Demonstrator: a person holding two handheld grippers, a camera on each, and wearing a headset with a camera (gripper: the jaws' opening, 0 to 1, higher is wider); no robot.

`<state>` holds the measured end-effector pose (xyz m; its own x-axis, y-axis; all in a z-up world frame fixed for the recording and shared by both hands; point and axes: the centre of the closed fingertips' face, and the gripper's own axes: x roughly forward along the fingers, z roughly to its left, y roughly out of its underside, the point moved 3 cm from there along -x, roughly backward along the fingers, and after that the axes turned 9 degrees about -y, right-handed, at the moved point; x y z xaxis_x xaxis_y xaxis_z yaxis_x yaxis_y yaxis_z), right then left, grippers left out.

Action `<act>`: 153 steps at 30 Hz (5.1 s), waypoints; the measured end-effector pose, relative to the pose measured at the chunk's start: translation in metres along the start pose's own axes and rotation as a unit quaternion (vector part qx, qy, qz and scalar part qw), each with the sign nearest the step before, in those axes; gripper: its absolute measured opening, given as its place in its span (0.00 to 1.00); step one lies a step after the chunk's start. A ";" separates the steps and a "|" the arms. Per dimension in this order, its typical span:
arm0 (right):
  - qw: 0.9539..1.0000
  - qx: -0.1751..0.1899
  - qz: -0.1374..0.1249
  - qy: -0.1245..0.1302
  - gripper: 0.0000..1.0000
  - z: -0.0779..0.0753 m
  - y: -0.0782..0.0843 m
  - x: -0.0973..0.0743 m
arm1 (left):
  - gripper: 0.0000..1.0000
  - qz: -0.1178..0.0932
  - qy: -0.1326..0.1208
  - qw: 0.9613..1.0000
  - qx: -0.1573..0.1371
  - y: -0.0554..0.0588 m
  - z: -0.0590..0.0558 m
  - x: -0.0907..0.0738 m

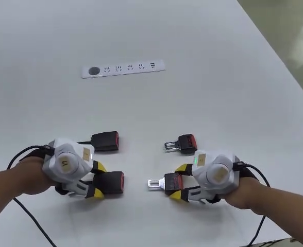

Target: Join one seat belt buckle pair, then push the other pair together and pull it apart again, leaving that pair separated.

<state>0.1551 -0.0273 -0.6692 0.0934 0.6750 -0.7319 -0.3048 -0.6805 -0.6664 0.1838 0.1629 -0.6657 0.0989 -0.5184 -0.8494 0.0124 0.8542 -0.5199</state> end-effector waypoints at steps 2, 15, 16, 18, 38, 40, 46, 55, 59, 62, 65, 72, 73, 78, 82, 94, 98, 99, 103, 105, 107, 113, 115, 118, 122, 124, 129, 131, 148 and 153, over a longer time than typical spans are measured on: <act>1.000 0.000 0.001 -0.002 0.35 0.000 -0.001 -0.001 | 0.34 0.001 -0.001 1.000 -0.002 -0.001 -0.001 0.000; 0.998 0.020 -0.053 0.007 0.60 0.003 -0.014 -0.020 | 0.62 -0.019 -0.022 0.998 -0.054 -0.020 -0.003 -0.007; 0.998 0.019 -0.057 0.011 0.62 0.002 -0.015 -0.024 | 0.63 -0.026 -0.026 0.997 -0.062 -0.023 -0.001 -0.010; 0.998 0.023 -0.064 0.017 0.68 -0.002 -0.016 -0.030 | 0.68 -0.039 -0.044 0.996 -0.064 -0.027 0.006 -0.014; 0.997 0.010 -0.067 0.048 0.71 -0.073 -0.022 -0.067 | 0.76 -0.072 -0.114 0.987 -0.089 -0.043 0.083 -0.056; 0.997 0.015 -0.068 0.046 0.71 -0.078 -0.023 -0.070 | 0.76 -0.072 -0.117 0.986 -0.092 -0.041 0.091 -0.058; 0.998 0.011 -0.054 0.035 0.71 -0.093 -0.018 -0.067 | 0.75 -0.066 -0.109 0.989 -0.074 -0.037 0.098 -0.049; 0.999 0.005 -0.036 0.008 0.74 -0.103 -0.007 -0.050 | 0.72 -0.043 -0.085 0.993 -0.064 -0.015 0.108 -0.024; 1.000 0.010 -0.028 0.000 0.69 -0.104 -0.008 -0.047 | 0.67 -0.022 -0.074 0.996 -0.047 -0.005 0.108 -0.012; 1.000 0.007 -0.018 -0.011 0.69 -0.105 -0.003 -0.040 | 0.64 -0.022 -0.067 0.996 -0.047 -0.002 0.110 -0.006; 1.000 0.004 -0.008 -0.019 0.67 -0.108 0.001 -0.037 | 0.63 -0.022 -0.066 0.996 -0.050 0.001 0.115 -0.002; 0.999 0.004 0.005 -0.035 0.60 -0.111 0.007 -0.037 | 0.55 -0.013 -0.050 0.998 -0.031 0.002 0.114 0.011; 0.999 0.005 0.005 -0.035 0.59 -0.112 0.006 -0.036 | 0.55 -0.016 -0.040 0.998 -0.036 0.001 0.113 0.011; 0.999 0.000 0.012 -0.044 0.57 -0.115 0.008 -0.033 | 0.56 -0.020 -0.035 0.999 -0.037 -0.001 0.115 0.012; 0.999 -0.001 0.009 -0.045 0.55 -0.118 0.008 -0.031 | 0.54 -0.025 -0.036 0.998 -0.042 0.001 0.115 0.012; 0.999 -0.025 0.018 -0.038 0.35 -0.114 0.006 -0.032 | 0.35 -0.030 -0.040 0.998 -0.048 0.003 0.115 0.009; 0.999 -0.028 0.027 -0.037 0.34 -0.111 0.009 -0.034 | 0.34 -0.027 -0.037 0.998 -0.038 0.002 0.114 0.009; 0.999 -0.024 0.027 -0.036 0.34 -0.112 0.010 -0.034 | 0.34 -0.027 -0.036 0.998 -0.037 0.003 0.113 0.009; 0.999 -0.021 0.027 -0.036 0.33 -0.113 0.010 -0.036 | 0.34 -0.030 -0.029 0.999 -0.028 0.001 0.109 0.009; 0.999 -0.018 0.023 -0.038 0.33 -0.114 0.011 -0.036 | 0.34 -0.031 -0.028 0.999 -0.026 0.002 0.109 0.009; 0.999 -0.019 0.022 -0.039 0.33 -0.115 0.012 -0.037 | 0.34 -0.031 -0.025 0.999 -0.021 0.001 0.107 0.009; 0.999 -0.019 0.021 -0.041 0.33 -0.113 0.010 -0.036 | 0.34 -0.030 -0.020 0.999 -0.013 0.000 0.104 0.010; 0.999 -0.020 0.022 -0.042 0.33 -0.115 0.010 -0.036 | 0.34 -0.031 -0.018 0.999 -0.012 0.000 0.104 0.010; 0.999 -0.010 0.014 -0.041 0.33 -0.115 0.008 -0.033 | 0.34 -0.029 -0.016 0.999 -0.011 -0.001 0.104 0.010; 0.999 -0.022 0.013 -0.047 0.33 -0.112 -0.001 -0.022 | 0.34 -0.028 -0.016 0.999 -0.011 -0.001 0.104 0.011; 0.998 -0.029 0.015 -0.046 0.33 -0.111 -0.007 -0.017 | 0.34 -0.026 -0.016 0.999 -0.012 -0.001 0.104 0.011; 0.999 -0.029 0.009 -0.044 0.33 -0.111 -0.015 -0.006 | 0.34 -0.025 -0.016 0.999 -0.013 -0.001 0.105 0.011; 0.999 -0.026 0.006 -0.044 0.33 -0.108 -0.021 0.000 | 0.34 -0.025 -0.016 0.999 -0.012 0.000 0.105 0.012; 0.999 -0.033 -0.001 -0.038 0.33 -0.102 -0.061 0.041 | 0.34 -0.016 -0.020 1.000 -0.017 0.000 0.104 0.013; 0.999 -0.035 -0.003 -0.040 0.33 -0.099 -0.068 0.054 | 0.34 -0.011 -0.019 1.000 -0.016 0.001 0.106 0.015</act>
<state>0.2748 0.0275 -0.6776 0.0190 0.6980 -0.7158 -0.2378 -0.6923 -0.6813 0.2905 0.1602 -0.6690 0.1376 -0.5339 -0.8343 -0.0166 0.8410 -0.5409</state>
